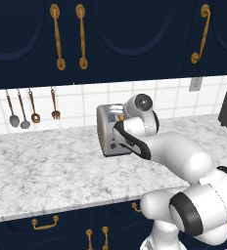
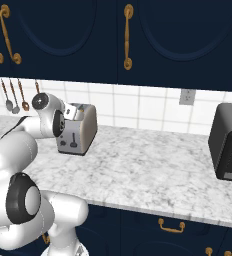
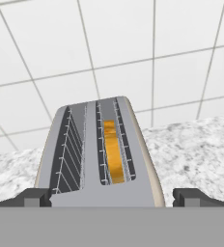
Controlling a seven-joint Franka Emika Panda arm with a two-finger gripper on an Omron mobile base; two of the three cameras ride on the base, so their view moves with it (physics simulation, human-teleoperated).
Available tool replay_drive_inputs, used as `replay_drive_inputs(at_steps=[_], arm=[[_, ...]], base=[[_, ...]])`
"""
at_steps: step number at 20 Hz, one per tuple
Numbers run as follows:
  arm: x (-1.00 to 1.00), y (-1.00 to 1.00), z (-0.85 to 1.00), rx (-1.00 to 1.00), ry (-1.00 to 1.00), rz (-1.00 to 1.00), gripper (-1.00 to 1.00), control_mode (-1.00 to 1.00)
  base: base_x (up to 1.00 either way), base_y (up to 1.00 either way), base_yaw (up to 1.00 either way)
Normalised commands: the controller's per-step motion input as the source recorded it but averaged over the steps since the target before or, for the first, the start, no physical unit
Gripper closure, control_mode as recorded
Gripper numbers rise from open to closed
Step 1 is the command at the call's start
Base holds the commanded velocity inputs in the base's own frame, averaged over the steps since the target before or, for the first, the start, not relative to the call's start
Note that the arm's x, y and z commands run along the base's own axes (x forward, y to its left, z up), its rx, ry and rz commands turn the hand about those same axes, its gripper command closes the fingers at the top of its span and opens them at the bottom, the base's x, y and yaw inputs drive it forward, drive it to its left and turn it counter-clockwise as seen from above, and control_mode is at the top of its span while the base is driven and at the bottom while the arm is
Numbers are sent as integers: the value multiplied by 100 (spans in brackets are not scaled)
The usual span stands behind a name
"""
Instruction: Start the toaster. Once the lever pops up, take the bread to the plate on the dining counter.
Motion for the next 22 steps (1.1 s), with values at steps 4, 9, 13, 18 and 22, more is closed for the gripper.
replay_drive_inputs(at_steps=[4,9,13,18,22], arm=[[0,0,0,0,0,0,-100,-100],[0,0,0,0,0,0,-100,-100],[0,0,0,0,0,0,-100,-100],[0,0,0,0,0,0,-100,-100],[0,0,0,0,0,0,-100,-100]], base=[[0,0,0],[0,0,0],[0,0,0],[0,0,0],[0,0,0]])
